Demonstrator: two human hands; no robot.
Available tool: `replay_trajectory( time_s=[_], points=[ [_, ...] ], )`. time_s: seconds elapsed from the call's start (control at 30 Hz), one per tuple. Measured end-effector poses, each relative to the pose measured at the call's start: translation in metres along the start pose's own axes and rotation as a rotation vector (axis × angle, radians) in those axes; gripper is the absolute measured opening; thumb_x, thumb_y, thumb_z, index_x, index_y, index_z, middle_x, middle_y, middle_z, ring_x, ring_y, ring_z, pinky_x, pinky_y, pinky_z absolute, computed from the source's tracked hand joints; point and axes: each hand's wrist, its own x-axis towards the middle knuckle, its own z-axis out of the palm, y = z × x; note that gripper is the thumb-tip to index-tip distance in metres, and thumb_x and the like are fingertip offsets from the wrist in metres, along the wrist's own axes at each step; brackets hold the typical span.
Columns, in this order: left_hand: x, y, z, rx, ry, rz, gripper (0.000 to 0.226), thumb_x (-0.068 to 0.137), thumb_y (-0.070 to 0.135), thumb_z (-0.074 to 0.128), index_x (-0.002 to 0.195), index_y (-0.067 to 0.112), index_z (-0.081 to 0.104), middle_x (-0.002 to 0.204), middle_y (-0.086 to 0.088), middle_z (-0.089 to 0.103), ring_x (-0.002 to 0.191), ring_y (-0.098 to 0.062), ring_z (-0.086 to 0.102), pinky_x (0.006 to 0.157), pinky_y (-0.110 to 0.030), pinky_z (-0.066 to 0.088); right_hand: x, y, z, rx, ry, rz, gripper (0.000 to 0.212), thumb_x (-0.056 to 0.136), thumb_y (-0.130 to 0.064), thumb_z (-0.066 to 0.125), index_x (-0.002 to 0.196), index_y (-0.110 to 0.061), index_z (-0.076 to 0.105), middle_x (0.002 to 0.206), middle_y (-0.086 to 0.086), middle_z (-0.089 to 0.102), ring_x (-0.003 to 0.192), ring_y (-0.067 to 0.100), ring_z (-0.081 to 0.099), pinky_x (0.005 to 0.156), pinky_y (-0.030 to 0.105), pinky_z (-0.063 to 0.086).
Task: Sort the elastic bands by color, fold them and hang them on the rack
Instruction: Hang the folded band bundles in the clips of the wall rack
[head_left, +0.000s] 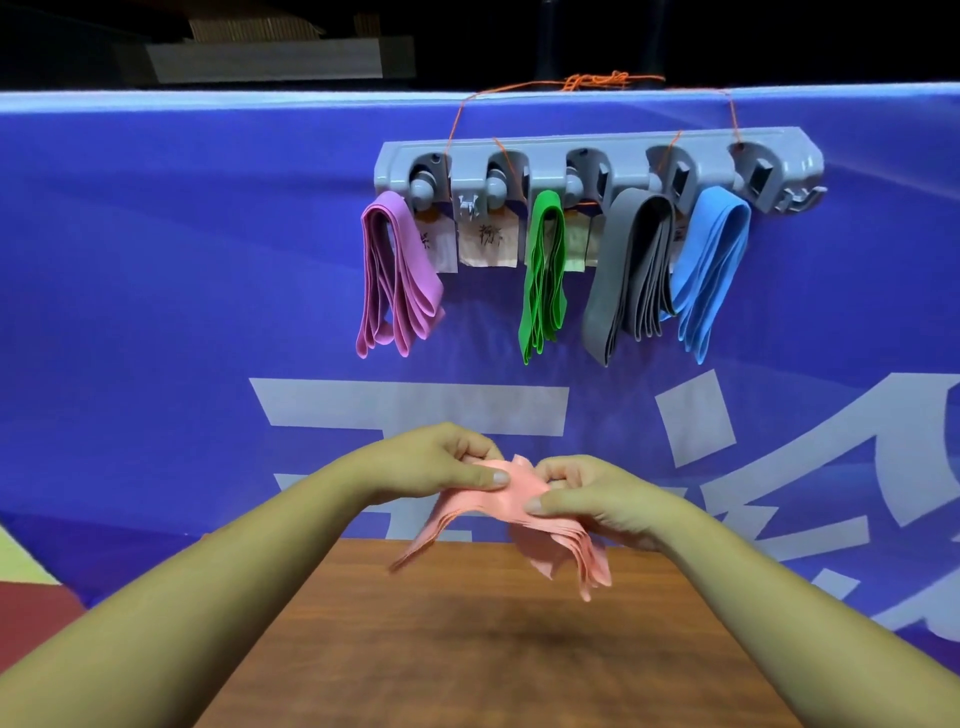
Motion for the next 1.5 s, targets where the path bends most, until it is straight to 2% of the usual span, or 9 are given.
replay_trajectory(
  time_s=[0.23,0.4,0.57,0.77,1.0,1.17,1.3,1.4,1.5],
  points=[
    [0.003,-0.005,-0.001,-0.005,-0.012,0.029,0.01,0.095,0.025,0.063,0.092,0.016,0.065,0.085,0.0,0.066,0.079,-0.014,0.059,0.08,-0.035,0.047,0.003,0.004,0.0,0.073,-0.016,-0.007,0.047,0.077,-0.019,0.077,0.105,0.012,0.055,0.088,0.016,0.057,0.08,0.028,0.052,0.064,0.028,0.043],
    [0.001,-0.019,0.007,-0.082,-0.014,0.081,0.005,0.095,0.018,0.061,0.092,0.021,0.065,0.124,0.007,0.065,0.111,-0.022,0.062,0.1,-0.035,0.046,0.003,-0.003,-0.001,0.044,-0.077,-0.008,0.038,0.077,-0.015,0.075,0.101,0.01,0.061,0.088,0.016,0.063,0.078,0.022,0.06,0.068,0.028,0.048],
    [-0.001,-0.023,0.013,-0.106,-0.03,0.061,0.007,0.093,0.025,0.062,0.091,0.018,0.061,0.091,0.004,0.065,0.086,-0.012,0.058,0.085,-0.036,0.045,0.002,-0.011,-0.003,0.009,-0.13,-0.014,0.028,0.08,-0.01,0.072,0.1,0.007,0.063,0.086,0.012,0.059,0.078,0.018,0.058,0.071,0.024,0.047],
    [-0.003,-0.024,0.004,-0.165,-0.029,0.045,0.025,0.093,0.018,0.065,0.117,0.02,0.056,0.084,-0.002,0.056,0.08,-0.013,0.053,0.072,-0.023,0.044,-0.002,-0.018,-0.009,-0.131,-0.093,0.014,0.021,0.086,-0.011,0.072,0.1,0.003,0.066,0.084,0.008,0.064,0.077,0.017,0.059,0.067,0.024,0.046],
    [-0.006,-0.024,0.004,0.078,-0.015,-0.03,0.021,0.094,0.028,0.061,0.08,0.013,0.059,0.072,0.009,0.054,0.07,-0.007,0.049,0.072,-0.025,0.039,-0.004,-0.021,-0.004,-0.247,-0.088,0.024,0.025,0.082,-0.017,0.077,0.104,-0.008,0.068,0.09,0.006,0.069,0.081,0.016,0.063,0.073,0.028,0.05],
    [-0.011,-0.031,0.0,-0.003,0.017,0.028,0.023,0.087,0.036,0.067,0.074,0.019,0.058,0.088,-0.006,0.064,0.081,-0.011,0.056,0.083,-0.037,0.045,-0.006,-0.028,-0.005,-0.276,-0.056,0.058,0.028,0.082,-0.022,0.078,0.106,-0.012,0.068,0.098,0.014,0.073,0.08,0.019,0.067,0.064,0.024,0.051],
    [-0.014,-0.031,-0.001,-0.073,0.079,0.071,0.032,0.09,0.032,0.067,0.068,0.02,0.049,0.067,0.005,0.046,0.067,-0.009,0.044,0.064,-0.024,0.036,-0.009,-0.029,-0.007,-0.319,-0.028,0.084,0.028,0.082,-0.03,0.077,0.101,-0.01,0.07,0.093,0.013,0.071,0.079,0.02,0.065,0.064,0.033,0.045],
    [-0.015,-0.035,0.003,-0.069,0.087,0.058,0.025,0.092,0.033,0.066,0.077,0.018,0.054,0.069,0.007,0.051,0.064,-0.008,0.047,0.059,-0.02,0.037,-0.01,-0.027,-0.006,-0.335,-0.023,0.08,0.029,0.083,-0.029,0.077,0.097,-0.006,0.068,0.086,0.008,0.068,0.075,0.019,0.064,0.065,0.035,0.045],
    [-0.018,-0.043,0.008,-0.062,0.081,0.008,0.023,0.09,0.043,0.065,0.093,0.021,0.066,0.082,0.006,0.066,0.074,-0.008,0.059,0.071,-0.025,0.045,-0.011,-0.018,-0.005,-0.229,-0.021,0.111,0.023,0.083,-0.024,0.077,0.09,-0.004,0.067,0.081,0.011,0.064,0.07,0.022,0.061,0.058,0.032,0.048]
  ],
)
